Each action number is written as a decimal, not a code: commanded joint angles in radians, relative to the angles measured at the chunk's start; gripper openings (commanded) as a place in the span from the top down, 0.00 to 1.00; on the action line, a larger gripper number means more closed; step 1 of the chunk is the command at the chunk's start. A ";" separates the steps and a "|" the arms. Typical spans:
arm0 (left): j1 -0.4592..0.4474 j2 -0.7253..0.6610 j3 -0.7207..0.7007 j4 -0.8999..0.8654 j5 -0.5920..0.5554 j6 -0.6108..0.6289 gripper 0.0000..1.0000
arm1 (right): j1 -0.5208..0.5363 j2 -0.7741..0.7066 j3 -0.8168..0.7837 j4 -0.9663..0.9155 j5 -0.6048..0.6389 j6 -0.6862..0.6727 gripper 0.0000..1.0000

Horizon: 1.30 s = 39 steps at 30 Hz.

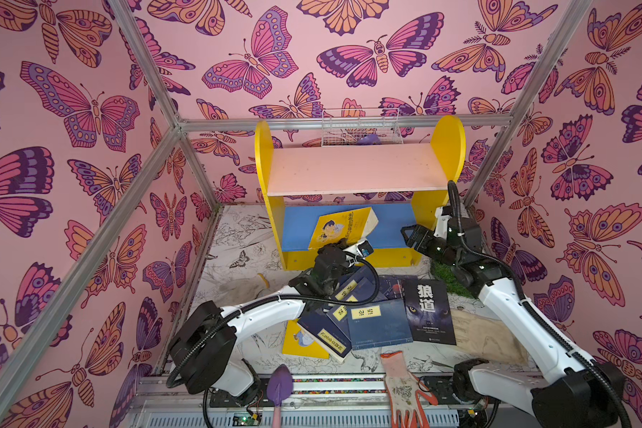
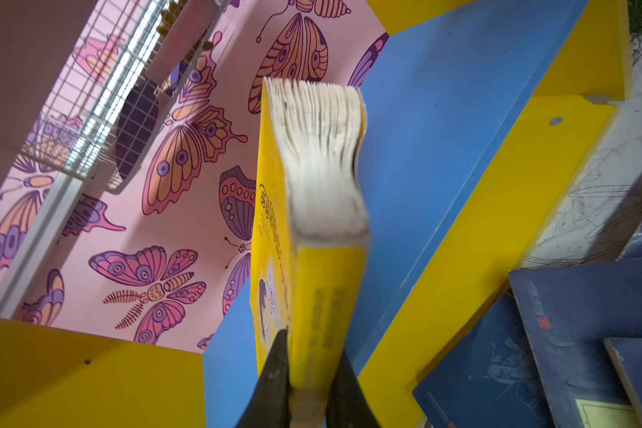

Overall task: Stacking books/files
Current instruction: Place the book at the bookshelf.

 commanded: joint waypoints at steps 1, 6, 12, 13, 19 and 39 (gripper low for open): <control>0.062 0.001 0.013 -0.357 0.085 -0.238 1.00 | 0.006 0.006 0.041 0.002 -0.020 0.027 0.15; 0.081 0.021 0.062 -0.521 0.069 -0.314 1.00 | 0.006 0.038 0.063 -0.035 -0.035 0.028 0.16; 0.083 0.059 0.067 -0.522 -0.045 -0.355 1.00 | 0.021 0.095 0.066 -0.047 -0.100 0.048 0.16; 0.086 0.067 0.064 -0.501 -0.062 -0.343 1.00 | 0.031 0.102 0.064 -0.046 -0.104 0.049 0.16; 0.120 0.078 0.076 -0.438 0.016 -0.256 1.00 | 0.090 0.120 0.050 -0.036 -0.091 0.049 0.16; 0.187 0.153 0.322 -0.505 0.210 0.081 1.00 | 0.096 0.109 0.036 -0.012 -0.075 0.055 0.16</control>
